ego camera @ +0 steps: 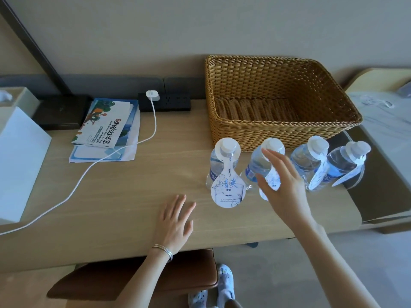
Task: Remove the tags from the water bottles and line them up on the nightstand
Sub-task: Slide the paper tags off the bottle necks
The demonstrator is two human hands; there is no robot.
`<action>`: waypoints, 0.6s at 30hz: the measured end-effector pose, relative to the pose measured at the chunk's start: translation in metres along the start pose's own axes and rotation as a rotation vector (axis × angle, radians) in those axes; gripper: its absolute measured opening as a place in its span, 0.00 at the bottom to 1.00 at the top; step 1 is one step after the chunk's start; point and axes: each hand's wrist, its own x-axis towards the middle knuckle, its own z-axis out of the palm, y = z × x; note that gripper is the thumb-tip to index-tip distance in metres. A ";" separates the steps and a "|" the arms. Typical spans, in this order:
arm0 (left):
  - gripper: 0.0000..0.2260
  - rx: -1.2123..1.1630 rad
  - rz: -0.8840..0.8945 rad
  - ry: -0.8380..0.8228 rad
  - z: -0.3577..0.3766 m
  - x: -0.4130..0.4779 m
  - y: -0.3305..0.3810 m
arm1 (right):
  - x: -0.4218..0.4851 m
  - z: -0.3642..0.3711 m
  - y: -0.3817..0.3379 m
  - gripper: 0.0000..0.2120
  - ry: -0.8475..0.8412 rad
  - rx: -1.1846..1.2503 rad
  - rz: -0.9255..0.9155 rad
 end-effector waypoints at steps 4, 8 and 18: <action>0.21 -0.023 -0.063 0.008 -0.005 0.003 0.013 | 0.022 -0.024 0.034 0.20 0.014 -0.136 -0.027; 0.21 -0.066 -0.160 -0.024 -0.011 0.010 0.027 | 0.030 -0.020 0.054 0.21 -0.091 -0.155 -0.055; 0.19 -0.590 -0.213 0.433 -0.086 0.014 0.108 | 0.024 -0.007 0.079 0.27 -0.105 -0.072 -0.166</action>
